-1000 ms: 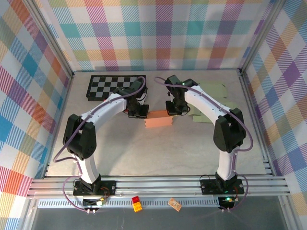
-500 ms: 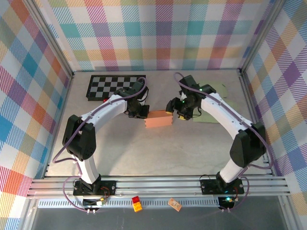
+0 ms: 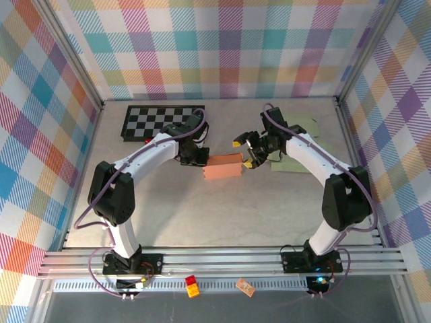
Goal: Fold the paper box
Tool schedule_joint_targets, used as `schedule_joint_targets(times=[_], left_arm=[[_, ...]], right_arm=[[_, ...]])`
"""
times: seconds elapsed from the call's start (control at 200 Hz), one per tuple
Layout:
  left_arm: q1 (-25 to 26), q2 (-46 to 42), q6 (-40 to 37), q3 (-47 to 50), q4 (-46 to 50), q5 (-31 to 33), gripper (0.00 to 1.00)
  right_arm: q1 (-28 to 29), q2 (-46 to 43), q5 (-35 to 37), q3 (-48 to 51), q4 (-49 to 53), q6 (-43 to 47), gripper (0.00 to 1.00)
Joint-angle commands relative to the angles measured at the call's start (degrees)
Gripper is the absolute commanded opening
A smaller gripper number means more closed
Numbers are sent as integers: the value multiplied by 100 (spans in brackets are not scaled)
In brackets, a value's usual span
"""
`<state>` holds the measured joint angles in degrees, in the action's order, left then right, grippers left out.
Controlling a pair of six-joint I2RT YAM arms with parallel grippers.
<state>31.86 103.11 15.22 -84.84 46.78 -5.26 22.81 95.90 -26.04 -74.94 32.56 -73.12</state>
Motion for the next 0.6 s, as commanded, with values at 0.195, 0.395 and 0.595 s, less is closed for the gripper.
schedule_joint_targets(times=[0.195, 0.395, 0.595], left_arm=[[76, 156, 6, -40, 358, 43, 13], [75, -37, 128, -85, 366, -76, 25], [41, -520, 650, 49, 176, -481, 41]], right_arm=[[-57, 319, -248, 195, 67, -136, 68], [-53, 412, -216, 257, 93, -52, 62], [-57, 443, -191, 309, 79, -3, 59]])
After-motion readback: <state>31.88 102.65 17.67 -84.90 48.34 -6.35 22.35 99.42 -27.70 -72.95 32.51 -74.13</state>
